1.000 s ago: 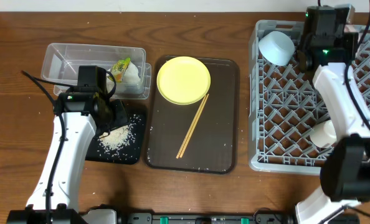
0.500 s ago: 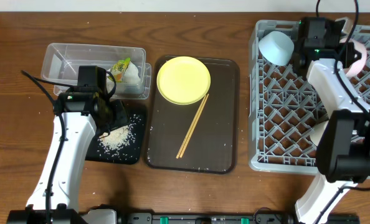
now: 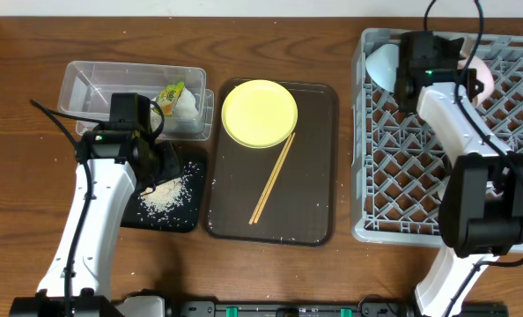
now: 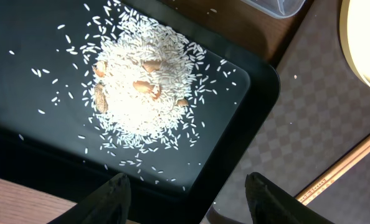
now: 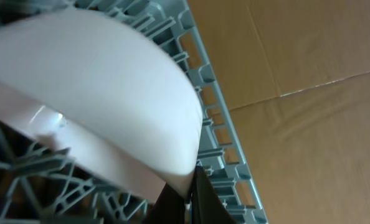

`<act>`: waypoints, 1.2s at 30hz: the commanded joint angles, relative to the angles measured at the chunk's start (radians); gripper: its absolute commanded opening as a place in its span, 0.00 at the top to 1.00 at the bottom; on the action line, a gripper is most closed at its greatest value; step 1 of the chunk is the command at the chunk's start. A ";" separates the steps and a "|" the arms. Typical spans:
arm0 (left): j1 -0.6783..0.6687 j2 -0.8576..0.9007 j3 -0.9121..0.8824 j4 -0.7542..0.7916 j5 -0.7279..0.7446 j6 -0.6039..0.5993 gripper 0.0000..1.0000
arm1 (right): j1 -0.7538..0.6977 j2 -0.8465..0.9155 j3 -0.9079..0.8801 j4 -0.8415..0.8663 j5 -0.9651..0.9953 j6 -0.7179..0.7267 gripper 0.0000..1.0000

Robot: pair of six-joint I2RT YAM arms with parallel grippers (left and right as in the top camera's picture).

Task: Sort waste into correct bins and load items into the dishwasher rack
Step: 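Carry the white bowl into the rack beside the blue bowl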

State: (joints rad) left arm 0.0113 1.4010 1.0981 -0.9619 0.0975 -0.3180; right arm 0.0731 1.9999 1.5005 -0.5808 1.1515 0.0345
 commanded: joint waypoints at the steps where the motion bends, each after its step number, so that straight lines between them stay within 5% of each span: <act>1: 0.004 -0.003 0.001 -0.003 -0.011 -0.006 0.38 | 0.044 0.006 0.002 -0.019 -0.079 0.065 0.97; 4: 0.004 -0.003 0.001 -0.003 -0.011 -0.006 0.38 | 0.067 0.000 0.002 -0.063 -0.142 0.069 0.84; 14: 0.004 -0.003 0.001 -0.014 -0.012 -0.006 0.38 | 0.082 -0.090 0.002 -0.175 -0.396 0.208 0.72; 25: 0.004 -0.003 0.000 -0.020 -0.012 -0.006 0.37 | 0.075 -0.309 0.002 -0.173 -0.491 0.208 0.42; 36: 0.004 -0.003 0.000 -0.020 -0.012 -0.006 0.38 | 0.089 -0.336 0.000 -0.340 -1.231 0.200 0.18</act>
State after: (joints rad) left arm 0.0113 1.4010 1.0981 -0.9771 0.0975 -0.3180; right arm 0.1524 1.6550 1.4967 -0.8993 0.2405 0.2348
